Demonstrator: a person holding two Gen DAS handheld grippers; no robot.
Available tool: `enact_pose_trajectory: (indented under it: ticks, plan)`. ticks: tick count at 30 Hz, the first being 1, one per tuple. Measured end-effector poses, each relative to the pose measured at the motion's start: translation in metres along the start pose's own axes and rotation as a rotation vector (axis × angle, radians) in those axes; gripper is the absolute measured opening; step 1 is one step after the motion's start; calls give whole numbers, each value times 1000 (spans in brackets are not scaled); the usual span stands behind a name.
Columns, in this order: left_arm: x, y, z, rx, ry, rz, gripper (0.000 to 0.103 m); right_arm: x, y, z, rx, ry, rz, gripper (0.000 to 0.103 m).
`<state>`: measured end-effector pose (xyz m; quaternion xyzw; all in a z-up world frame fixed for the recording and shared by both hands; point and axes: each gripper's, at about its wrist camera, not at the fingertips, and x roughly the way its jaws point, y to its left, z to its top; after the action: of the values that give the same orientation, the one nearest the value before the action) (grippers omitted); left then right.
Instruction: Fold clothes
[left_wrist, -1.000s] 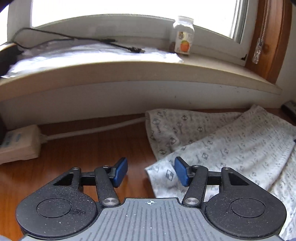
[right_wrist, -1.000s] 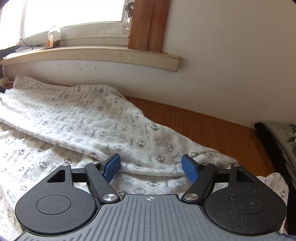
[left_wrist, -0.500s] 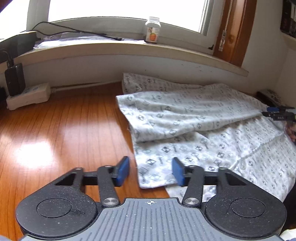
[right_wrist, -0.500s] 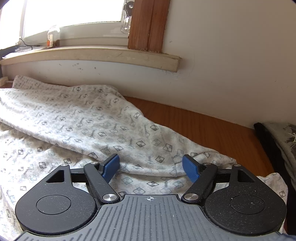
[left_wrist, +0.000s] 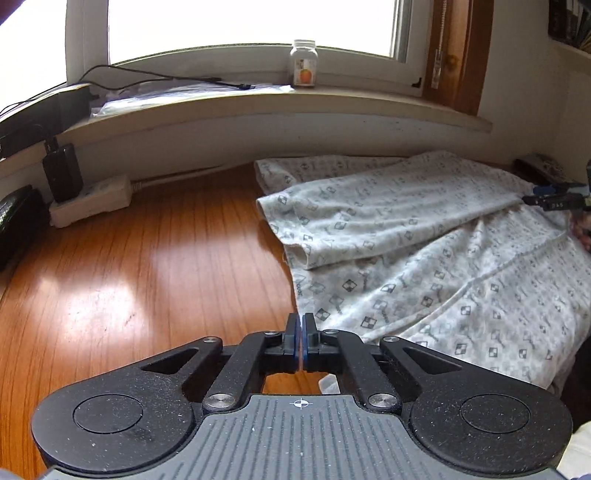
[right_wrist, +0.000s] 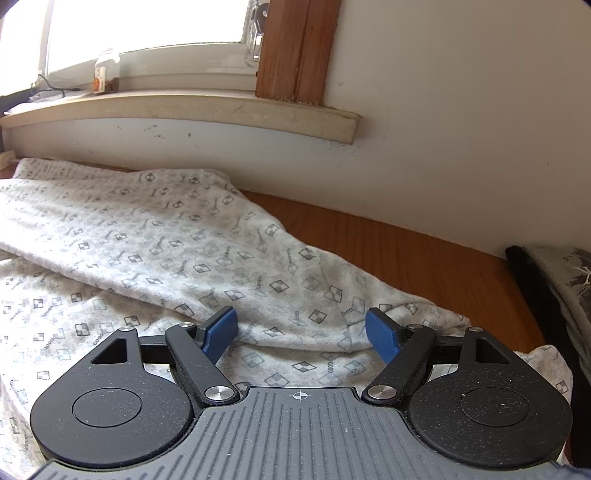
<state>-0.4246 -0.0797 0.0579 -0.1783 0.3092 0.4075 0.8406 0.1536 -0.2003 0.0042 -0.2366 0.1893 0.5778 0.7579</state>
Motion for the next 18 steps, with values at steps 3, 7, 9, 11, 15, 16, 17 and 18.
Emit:
enact_pose_trajectory:
  ticks: [3,7,9,11,15,16,17,18]
  plan:
    - [8,-2,16,-17,-28,-3,36,0,0,0,-3,-2,-2,76]
    - [31,-33,40,14,-85,-62,61,-5,-3,0,13,-32,10,76]
    - [52,-58,50,41,-100,-113,70,-15,-6,-2,42,-63,17,76]
    - [75,-87,55,74,-104,-152,75,-26,-9,-4,80,-66,46,76]
    - [112,-134,57,124,-74,-237,75,-45,-12,-14,152,-41,110,75]
    - [117,-142,55,144,-69,-245,75,-47,-10,-18,164,-23,136,74]
    - [123,-151,54,164,-64,-253,76,-47,-7,-21,159,-3,146,74]
    - [128,-159,52,184,-59,-260,76,-46,-3,-23,143,15,139,74]
